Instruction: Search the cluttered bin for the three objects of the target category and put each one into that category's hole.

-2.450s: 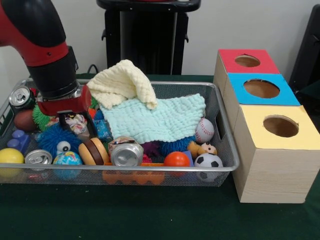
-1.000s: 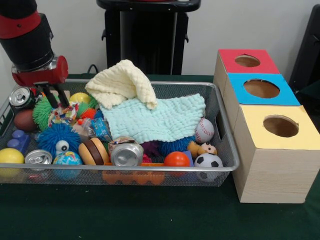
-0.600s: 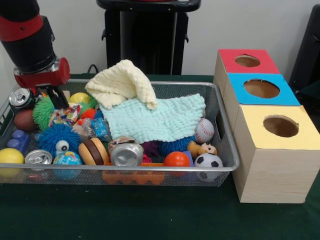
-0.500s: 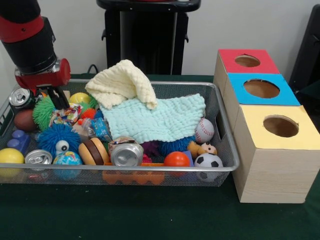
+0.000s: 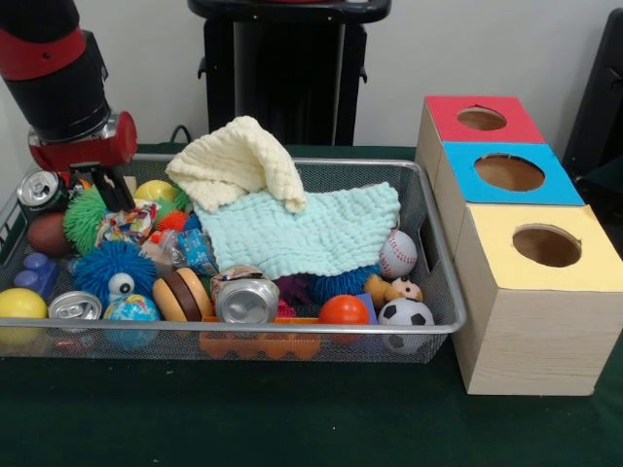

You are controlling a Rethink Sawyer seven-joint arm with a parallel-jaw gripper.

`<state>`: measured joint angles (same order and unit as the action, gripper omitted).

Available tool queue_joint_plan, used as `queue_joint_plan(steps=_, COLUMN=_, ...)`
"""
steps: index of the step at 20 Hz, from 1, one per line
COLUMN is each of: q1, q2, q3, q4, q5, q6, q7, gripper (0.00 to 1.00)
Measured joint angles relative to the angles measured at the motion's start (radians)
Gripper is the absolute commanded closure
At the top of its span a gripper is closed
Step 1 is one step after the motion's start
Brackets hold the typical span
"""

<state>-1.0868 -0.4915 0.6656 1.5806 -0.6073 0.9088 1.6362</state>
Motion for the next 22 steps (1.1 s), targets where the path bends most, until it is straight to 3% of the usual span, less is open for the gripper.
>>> queue_joint_plan(steps=9, q1=0.013, q2=-0.088, q3=0.002, q4=0.028, q5=0.009, q6=0.0, q7=0.0, gripper=1.0)
queue_joint_plan(steps=22, q1=0.17, q2=-0.248, q3=0.001, q4=0.089, q5=0.128, q6=0.042, q7=0.0, gripper=1.0)
